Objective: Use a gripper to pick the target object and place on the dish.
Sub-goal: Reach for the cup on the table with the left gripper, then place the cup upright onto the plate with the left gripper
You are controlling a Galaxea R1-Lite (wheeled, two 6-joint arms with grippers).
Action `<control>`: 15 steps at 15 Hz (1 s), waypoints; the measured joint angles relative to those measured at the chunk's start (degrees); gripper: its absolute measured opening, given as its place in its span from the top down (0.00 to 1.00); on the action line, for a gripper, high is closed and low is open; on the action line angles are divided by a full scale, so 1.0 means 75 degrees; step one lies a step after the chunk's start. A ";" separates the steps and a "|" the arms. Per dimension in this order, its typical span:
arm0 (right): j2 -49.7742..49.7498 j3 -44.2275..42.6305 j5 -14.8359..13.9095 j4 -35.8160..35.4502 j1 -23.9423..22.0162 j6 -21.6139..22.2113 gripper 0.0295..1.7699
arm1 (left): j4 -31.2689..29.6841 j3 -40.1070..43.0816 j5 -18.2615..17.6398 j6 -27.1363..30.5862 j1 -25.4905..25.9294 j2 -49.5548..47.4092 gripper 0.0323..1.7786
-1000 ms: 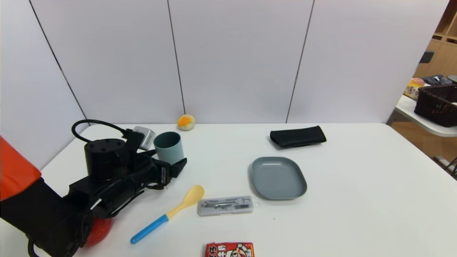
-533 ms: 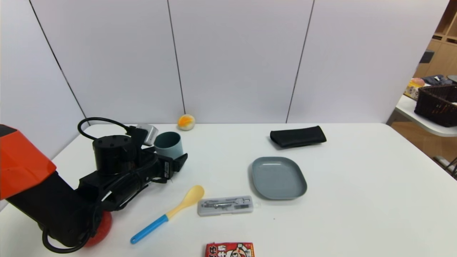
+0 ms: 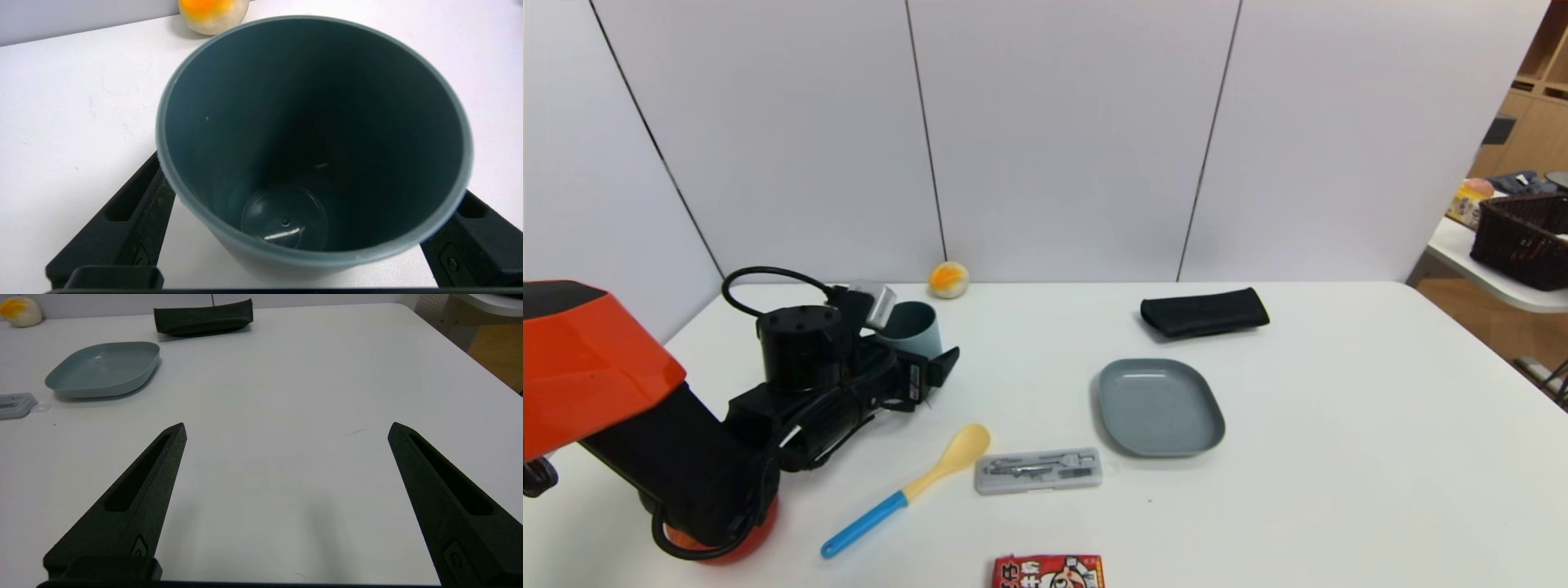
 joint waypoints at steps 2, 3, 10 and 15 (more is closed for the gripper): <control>0.0000 0.0000 0.0003 0.0000 0.0000 0.0000 0.03 | 0.0003 -0.0041 0.0000 0.0000 0.0000 0.0070 0.05; 0.0000 0.0000 0.0000 0.0000 0.0000 0.0000 0.03 | 0.0007 -0.0052 0.0000 0.0000 0.0000 0.0098 0.05; 0.0000 0.0000 0.0003 0.0000 0.0000 0.0000 0.03 | 0.0000 -0.0076 0.0000 -0.0151 0.0000 0.0172 0.33; 0.0000 0.0000 0.0000 0.0000 0.0000 -0.0003 0.03 | -0.0070 -0.0076 -0.0003 -0.0151 0.0000 0.0184 0.34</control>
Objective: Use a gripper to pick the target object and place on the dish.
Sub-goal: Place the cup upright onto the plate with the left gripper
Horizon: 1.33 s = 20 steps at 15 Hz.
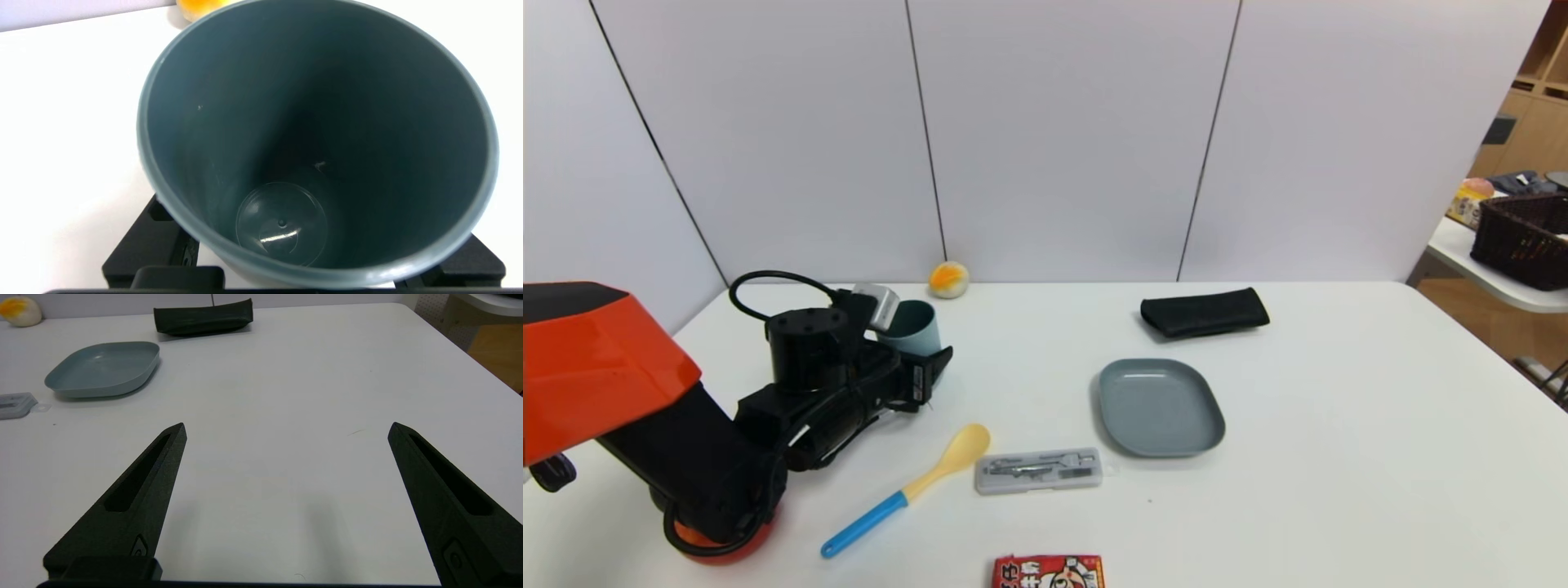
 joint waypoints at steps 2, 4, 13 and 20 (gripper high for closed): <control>0.0000 0.0000 0.0000 0.0000 0.0000 0.0000 0.03 | -0.0067 0.0010 0.0007 0.0000 0.0000 -0.0008 0.34; 0.0000 0.0000 0.0003 0.0000 0.0000 0.0003 0.03 | -0.0244 0.0010 0.0003 0.0007 0.0003 -0.0044 0.34; 0.0000 0.0000 0.0003 0.0000 0.0000 0.0003 0.03 | -0.0343 -0.0405 -0.0037 0.0078 0.0000 -0.0618 0.34; 0.0000 0.0000 0.0003 0.0000 0.0000 0.0003 0.03 | 0.0584 -0.1466 -0.0663 0.0111 -0.0427 -0.1115 0.34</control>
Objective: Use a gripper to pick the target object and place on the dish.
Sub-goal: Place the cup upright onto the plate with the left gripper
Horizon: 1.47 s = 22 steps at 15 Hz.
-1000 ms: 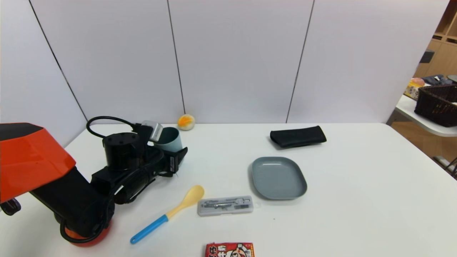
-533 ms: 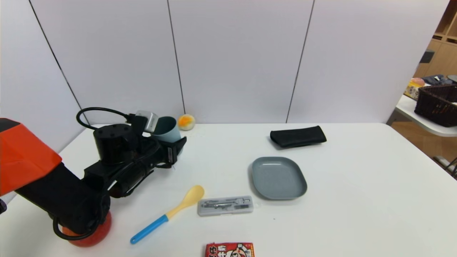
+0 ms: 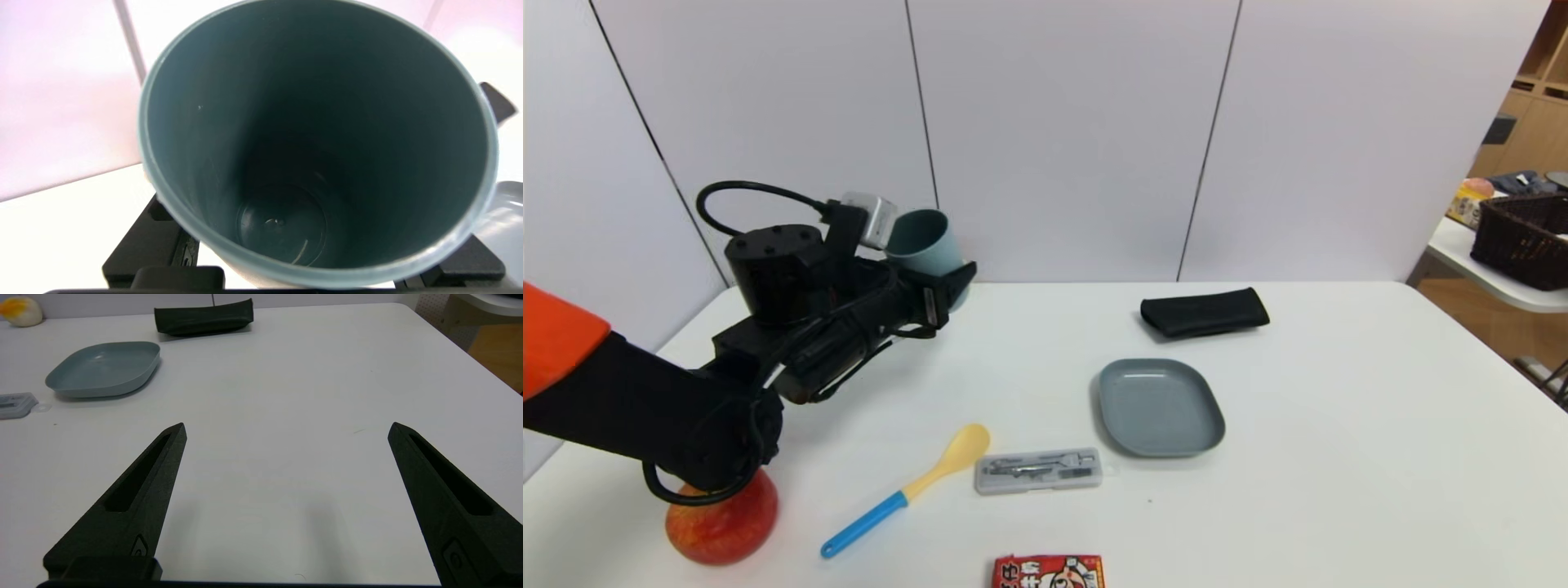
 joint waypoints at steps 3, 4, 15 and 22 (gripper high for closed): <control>0.0000 0.0000 -0.0003 0.0000 0.0000 0.0000 0.03 | 0.0790 -0.0564 -0.0104 -0.0059 -0.0481 -0.0062 0.34; 0.0000 0.0000 -0.0003 0.0000 0.0000 -0.0003 0.03 | 0.0982 -0.0743 -0.0159 -0.0073 -0.0650 -0.0065 0.34; 0.0000 0.0000 0.0003 0.0000 0.0000 -0.0003 0.03 | 0.2705 -0.2721 -0.0427 -0.0452 -0.2630 0.0497 0.34; 0.0000 0.0000 0.0000 0.0000 0.0000 0.0000 0.03 | 0.2905 -0.3511 -0.0393 -0.0486 -0.3418 0.1404 0.34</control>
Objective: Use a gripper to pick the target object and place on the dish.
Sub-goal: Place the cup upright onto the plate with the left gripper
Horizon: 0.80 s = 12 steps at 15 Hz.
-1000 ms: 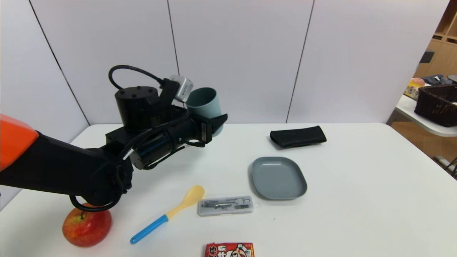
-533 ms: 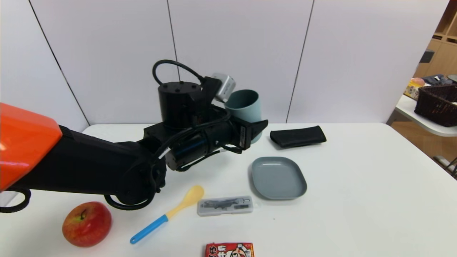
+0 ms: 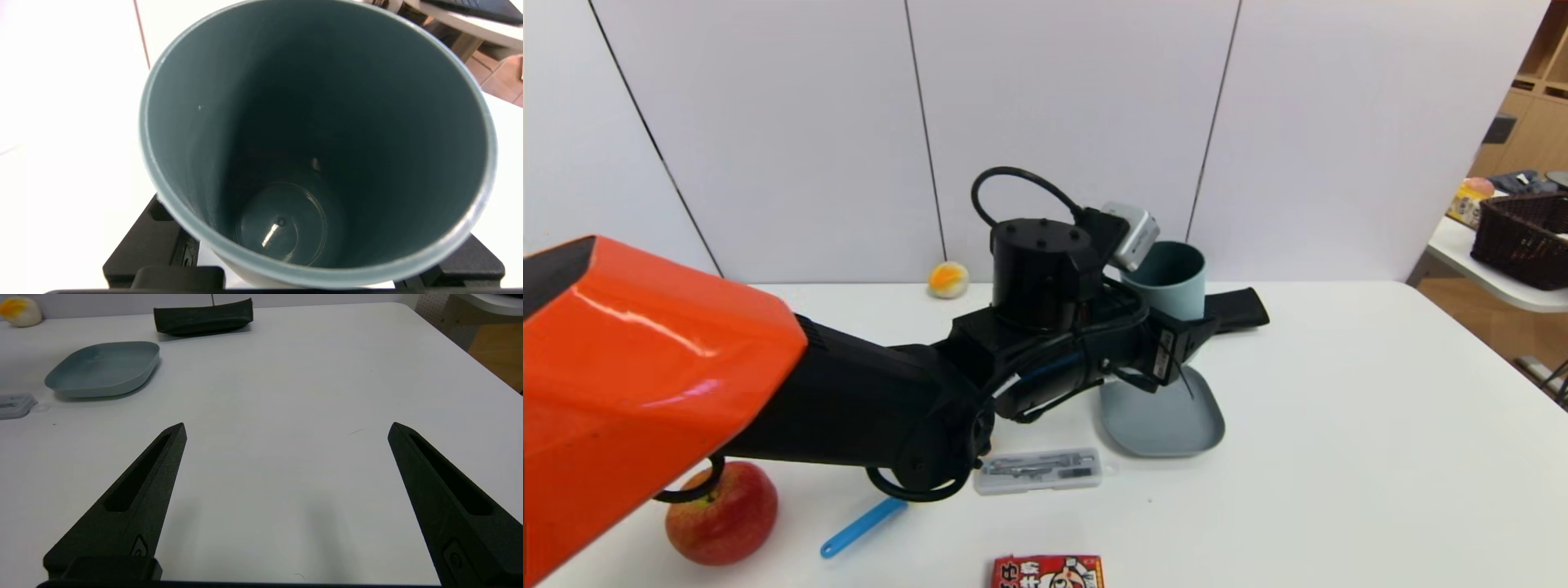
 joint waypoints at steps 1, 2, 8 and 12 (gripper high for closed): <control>0.0000 0.0000 0.0000 0.0000 0.0000 0.0003 0.03 | -0.0008 -0.0021 0.0010 -0.0003 -0.0018 0.0093 0.34; 0.0000 0.0000 0.0000 0.0000 0.0000 0.0000 0.03 | -0.0011 -0.0029 0.0029 -0.0007 -0.0024 0.0184 0.34; 0.0000 0.0000 -0.0003 0.0000 0.0000 0.0000 0.03 | -0.0049 -0.0102 0.0094 -0.0242 0.0002 0.0676 0.34; 0.0000 0.0000 0.0000 0.0000 0.0000 0.0000 0.03 | -0.0005 -0.0323 0.0109 -0.0223 0.0002 0.1022 0.34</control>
